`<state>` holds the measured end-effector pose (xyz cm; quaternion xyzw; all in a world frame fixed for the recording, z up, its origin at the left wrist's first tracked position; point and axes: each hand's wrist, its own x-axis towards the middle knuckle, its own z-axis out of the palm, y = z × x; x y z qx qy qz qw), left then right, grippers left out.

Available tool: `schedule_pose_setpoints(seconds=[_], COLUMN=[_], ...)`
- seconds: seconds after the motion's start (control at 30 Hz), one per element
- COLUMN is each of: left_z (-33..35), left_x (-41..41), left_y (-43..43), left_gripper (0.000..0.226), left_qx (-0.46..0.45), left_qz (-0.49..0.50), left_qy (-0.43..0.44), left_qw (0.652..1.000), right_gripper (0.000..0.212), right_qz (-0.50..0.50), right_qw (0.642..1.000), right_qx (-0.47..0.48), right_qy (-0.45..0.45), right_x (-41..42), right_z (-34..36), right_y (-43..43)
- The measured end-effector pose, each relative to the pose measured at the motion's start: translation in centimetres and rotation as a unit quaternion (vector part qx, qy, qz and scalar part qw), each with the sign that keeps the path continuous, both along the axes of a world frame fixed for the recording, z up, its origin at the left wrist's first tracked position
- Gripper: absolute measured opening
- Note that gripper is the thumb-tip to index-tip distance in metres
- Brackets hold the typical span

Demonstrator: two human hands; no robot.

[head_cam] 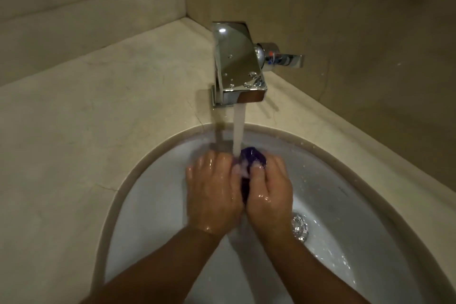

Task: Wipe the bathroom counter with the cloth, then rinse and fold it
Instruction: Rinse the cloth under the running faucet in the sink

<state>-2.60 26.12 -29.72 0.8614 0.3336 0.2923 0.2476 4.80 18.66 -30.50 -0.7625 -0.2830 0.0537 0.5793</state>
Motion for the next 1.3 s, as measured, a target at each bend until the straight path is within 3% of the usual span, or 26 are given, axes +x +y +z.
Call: schedule_pose_setpoints(seconds=[0.13,0.27,0.4,0.5,0.63,0.8,0.9,1.0,1.17,1.3], left_z=[0.6,-1.3,-2.6,-2.9,-2.7,-2.9,-3.0,-3.0,-2.1,0.7], left_x=[-1.7,-1.9,-1.0,-0.5,0.2,0.9,1.4,1.6,1.2,0.5], left_y=[1.3,1.0,0.6,0.5,0.2,0.1,0.2,0.2,0.0,0.1], left_gripper=[0.029,0.032,0.026,0.032,0.034,0.024,0.037,0.049,0.035,0.031], left_qx=[0.074,0.011,-0.053,0.018,0.054,0.071,0.026,0.011,-0.03,0.006], left_qz=[-0.037,-0.031,-0.033,-0.065,0.007,-0.002,0.021,0.028,0.017,0.041], left_qy=[0.024,0.07,0.041,0.036,0.128,0.271,0.231,0.197,0.134,0.061], left_qw=[0.996,0.997,0.997,0.997,0.99,0.96,0.972,0.98,0.99,0.997], right_gripper=[0.02,0.017,0.045,0.042,0.032,0.025,0.04,0.038,0.054,0.032], right_qz=[0.005,-0.034,-0.007,-0.023,-0.034,-0.016,-0.018,-0.003,0.025,-0.012], right_qw=[0.999,0.995,0.992,0.991,0.99,0.99,0.988,0.978,0.981,0.995], right_qx=[0.026,-0.042,-0.126,-0.129,-0.132,-0.126,-0.141,-0.187,-0.187,-0.102], right_qy=[0.046,0.082,0.021,-0.013,-0.039,-0.068,-0.058,-0.092,-0.047,0.0], right_x=[0.0,-0.6,-0.8,-0.7,0.4,1.2,1.4,1.7,1.5,0.6], right_z=[1.1,-0.9,-2.9,-4.0,-4.9,-4.3,-4.6,-4.8,-3.5,-0.2], right_y=[-0.8,-1.1,-0.3,0.3,0.5,1.0,1.0,0.9,1.0,1.1])
